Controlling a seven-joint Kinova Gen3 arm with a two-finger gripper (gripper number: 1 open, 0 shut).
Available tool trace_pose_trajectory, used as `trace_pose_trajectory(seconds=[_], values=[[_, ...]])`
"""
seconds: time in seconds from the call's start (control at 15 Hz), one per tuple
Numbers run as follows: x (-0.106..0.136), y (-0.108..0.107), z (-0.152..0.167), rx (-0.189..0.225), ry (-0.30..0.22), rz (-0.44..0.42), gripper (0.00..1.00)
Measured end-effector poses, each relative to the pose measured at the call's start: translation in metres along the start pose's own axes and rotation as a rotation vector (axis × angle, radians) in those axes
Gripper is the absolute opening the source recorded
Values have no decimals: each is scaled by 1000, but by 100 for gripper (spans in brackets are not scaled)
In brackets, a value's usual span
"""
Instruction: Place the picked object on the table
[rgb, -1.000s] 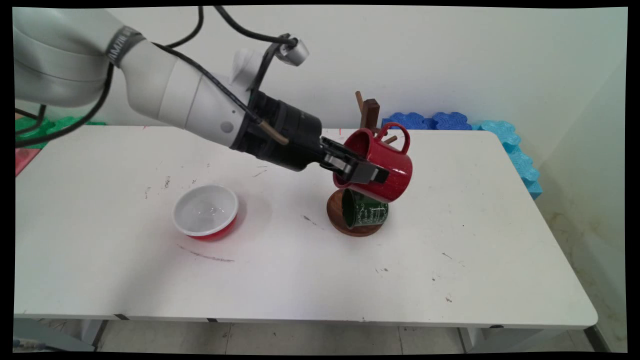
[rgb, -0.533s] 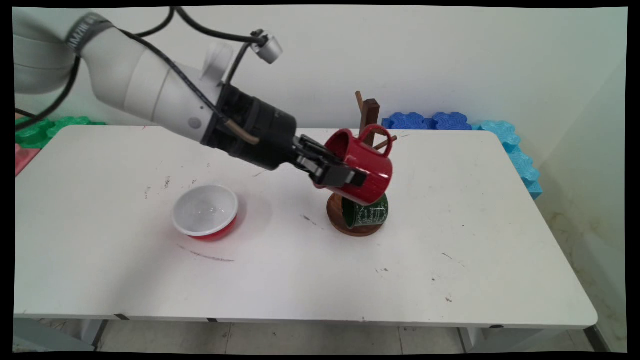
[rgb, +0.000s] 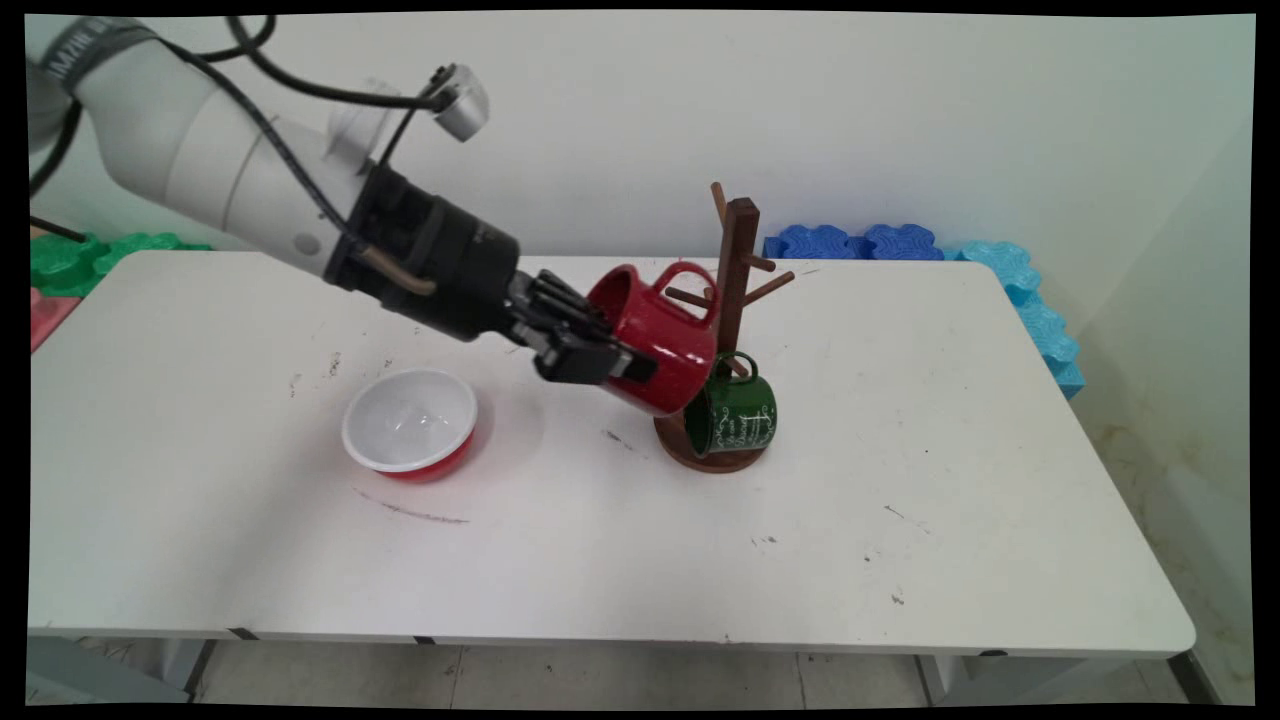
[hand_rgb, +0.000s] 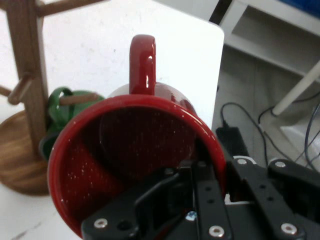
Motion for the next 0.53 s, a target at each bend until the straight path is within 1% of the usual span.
trace_pose_trajectory(seconds=[0.53], values=[[-22,-24,-25,13,-89,113,0]])
